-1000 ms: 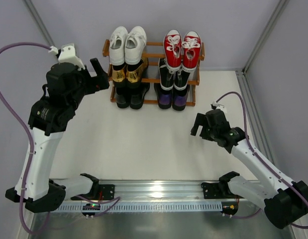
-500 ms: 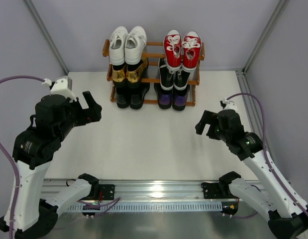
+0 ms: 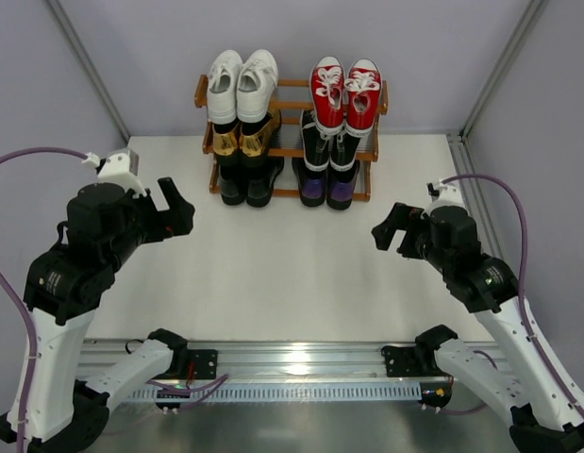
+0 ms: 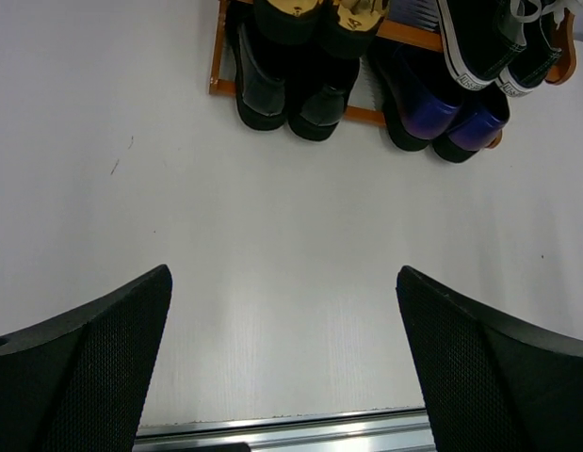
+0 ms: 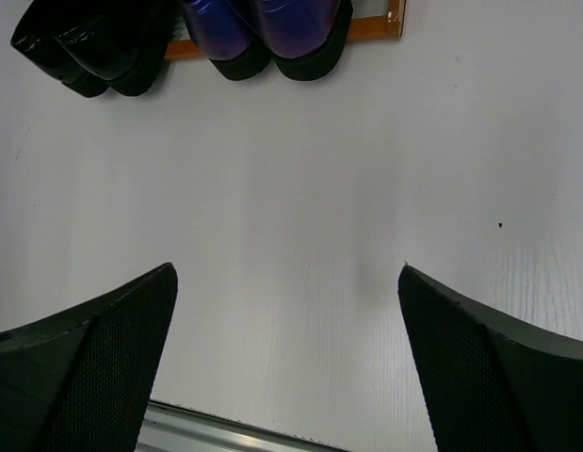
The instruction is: Place and organize the shoes onto the shoe shelf
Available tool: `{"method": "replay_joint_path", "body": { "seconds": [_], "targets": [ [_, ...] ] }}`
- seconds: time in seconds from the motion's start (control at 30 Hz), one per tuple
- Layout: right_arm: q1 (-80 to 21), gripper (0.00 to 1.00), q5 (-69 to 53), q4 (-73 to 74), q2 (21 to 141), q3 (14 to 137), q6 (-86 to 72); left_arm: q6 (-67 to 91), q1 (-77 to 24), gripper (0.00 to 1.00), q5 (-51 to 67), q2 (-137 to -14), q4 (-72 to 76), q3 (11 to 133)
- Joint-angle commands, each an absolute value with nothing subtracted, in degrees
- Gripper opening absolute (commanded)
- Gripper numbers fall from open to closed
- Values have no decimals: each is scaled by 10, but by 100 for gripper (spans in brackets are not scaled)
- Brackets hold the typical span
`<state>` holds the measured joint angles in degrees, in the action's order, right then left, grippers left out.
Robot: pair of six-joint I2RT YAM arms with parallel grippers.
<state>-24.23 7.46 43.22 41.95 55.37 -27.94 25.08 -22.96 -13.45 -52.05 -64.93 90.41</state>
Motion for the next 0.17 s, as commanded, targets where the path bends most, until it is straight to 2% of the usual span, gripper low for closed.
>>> {"method": "replay_joint_path", "body": {
  "seconds": [0.0, 0.13],
  "targets": [
    [-240, 100, 60, 400, 413, 561, -265, 241, -231, 100, -112, -519, -632, 905],
    [-241, 100, 55, 397, 407, 554, -265, 237, -231, 99, -106, -516, -634, 902]
  ]
}}
